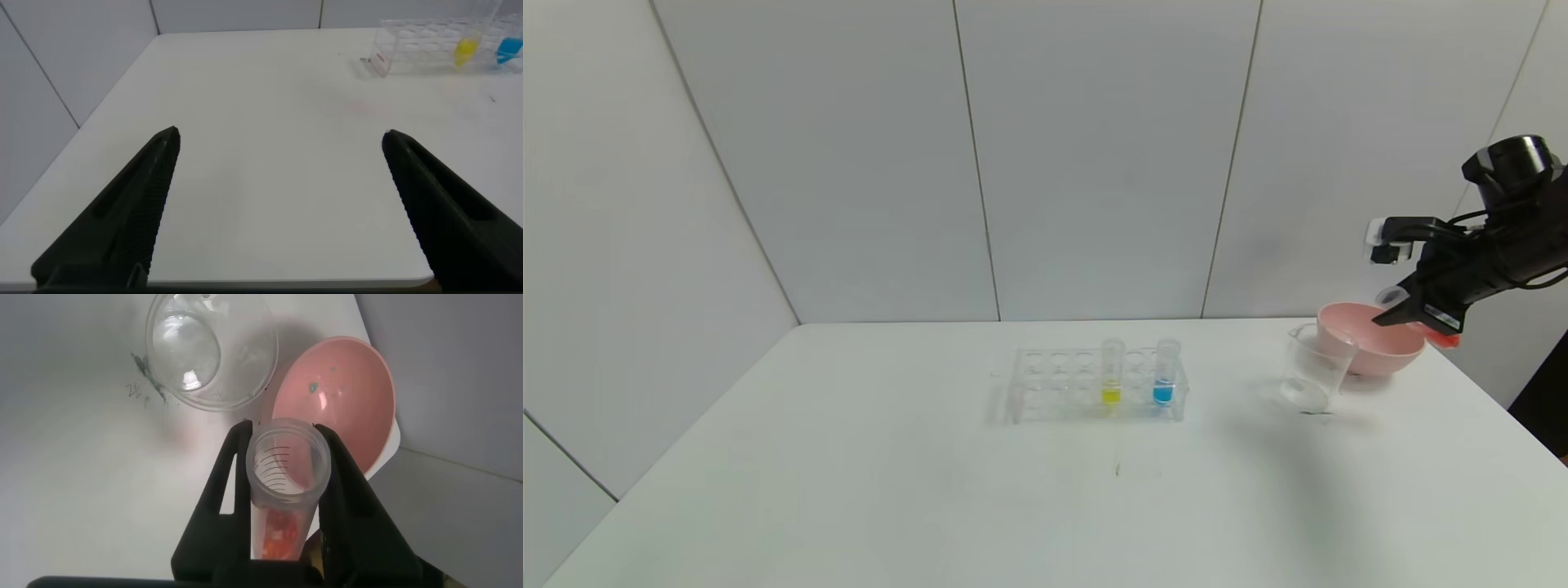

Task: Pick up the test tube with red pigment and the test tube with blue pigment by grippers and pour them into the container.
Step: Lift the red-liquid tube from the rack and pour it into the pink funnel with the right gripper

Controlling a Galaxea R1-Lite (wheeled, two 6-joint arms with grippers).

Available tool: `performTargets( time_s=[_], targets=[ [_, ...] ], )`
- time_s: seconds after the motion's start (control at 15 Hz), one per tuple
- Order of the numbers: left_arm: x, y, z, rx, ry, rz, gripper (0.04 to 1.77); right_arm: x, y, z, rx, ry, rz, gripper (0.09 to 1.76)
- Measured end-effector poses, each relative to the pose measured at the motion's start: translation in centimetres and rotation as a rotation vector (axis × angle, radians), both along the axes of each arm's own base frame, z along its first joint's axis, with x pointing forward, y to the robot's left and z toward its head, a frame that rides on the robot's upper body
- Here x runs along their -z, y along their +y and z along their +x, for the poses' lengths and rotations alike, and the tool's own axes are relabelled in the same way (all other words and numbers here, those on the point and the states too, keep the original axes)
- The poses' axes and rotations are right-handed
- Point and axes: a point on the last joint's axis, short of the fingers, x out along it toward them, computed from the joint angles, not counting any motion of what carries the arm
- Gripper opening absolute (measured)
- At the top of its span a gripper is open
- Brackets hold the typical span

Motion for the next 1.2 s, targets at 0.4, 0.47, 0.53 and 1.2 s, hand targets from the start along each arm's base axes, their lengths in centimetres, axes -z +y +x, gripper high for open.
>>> performTargets(
  time_s=[0.4, 0.47, 0.53, 1.2],
  targets=[
    [0.0, 0.0, 0.0, 0.0, 0.0, 0.0, 1.76, 0.8, 1.7, 0.4, 0.009, 0.041, -0.072, 0.53],
    [0.0, 0.0, 0.0, 0.0, 0.0, 0.0, 1.76, 0.9, 1.8, 0.5, 0.012, 0.045, -0.081, 0.53],
    [0.0, 0.0, 0.0, 0.0, 0.0, 0.0, 1.76, 1.1, 1.9, 0.6, 0.019, 0.051, -0.096, 0.53],
    [0.0, 0.0, 0.0, 0.0, 0.0, 0.0, 1.76, 1.5, 3.4, 1.3, 0.05, 0.048, -0.189, 0.53]
  ],
)
